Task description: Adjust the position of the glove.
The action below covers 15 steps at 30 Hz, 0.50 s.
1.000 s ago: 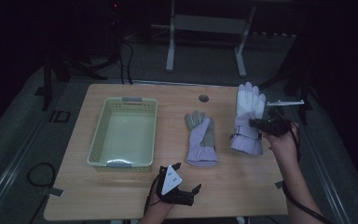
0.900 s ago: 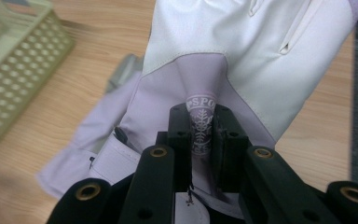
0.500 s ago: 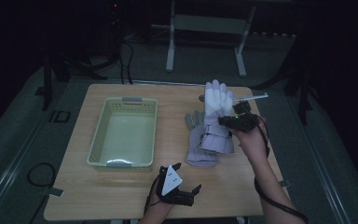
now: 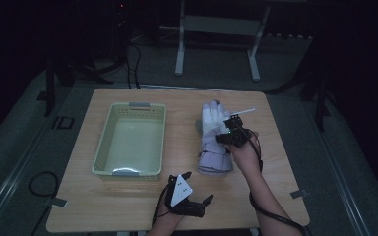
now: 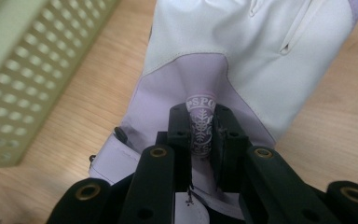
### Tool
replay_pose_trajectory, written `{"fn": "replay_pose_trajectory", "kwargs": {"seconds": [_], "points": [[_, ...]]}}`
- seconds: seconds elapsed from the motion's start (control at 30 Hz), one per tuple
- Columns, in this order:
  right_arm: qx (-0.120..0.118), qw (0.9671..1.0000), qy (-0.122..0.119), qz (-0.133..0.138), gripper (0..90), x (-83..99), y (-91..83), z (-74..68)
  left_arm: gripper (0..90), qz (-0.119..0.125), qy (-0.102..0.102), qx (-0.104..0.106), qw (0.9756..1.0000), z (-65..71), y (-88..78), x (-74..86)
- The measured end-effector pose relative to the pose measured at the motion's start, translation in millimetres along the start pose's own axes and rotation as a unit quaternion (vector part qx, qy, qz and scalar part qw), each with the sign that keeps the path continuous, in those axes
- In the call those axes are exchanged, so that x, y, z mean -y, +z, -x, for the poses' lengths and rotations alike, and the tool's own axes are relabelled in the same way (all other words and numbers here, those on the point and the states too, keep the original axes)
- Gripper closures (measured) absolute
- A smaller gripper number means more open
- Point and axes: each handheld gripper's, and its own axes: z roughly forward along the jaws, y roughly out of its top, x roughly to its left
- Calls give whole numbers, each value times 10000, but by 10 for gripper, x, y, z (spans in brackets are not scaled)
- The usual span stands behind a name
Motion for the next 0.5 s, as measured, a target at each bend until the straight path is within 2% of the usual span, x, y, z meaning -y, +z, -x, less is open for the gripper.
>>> {"fn": "replay_pose_trajectory", "kwargs": {"seconds": [0.17,0.2,0.23,0.4,0.5], "points": [[26,9998,60,-172,794,40,155,42,1,1,-9,5,10000,2,1,1],[70,9995,-26,-308,795,66,234,45,1,2,-1,1,10000,1,1,0],[72,9994,-40,-332,794,77,256,52,1,2,-1,2,10000,1,1,0],[60,9989,-147,-434,794,94,273,120,1,-2,-18,5,10000,-3,1,0],[45,9980,-367,-520,794,85,241,167,1,1,-15,-3,10000,-1,1,0]]}}
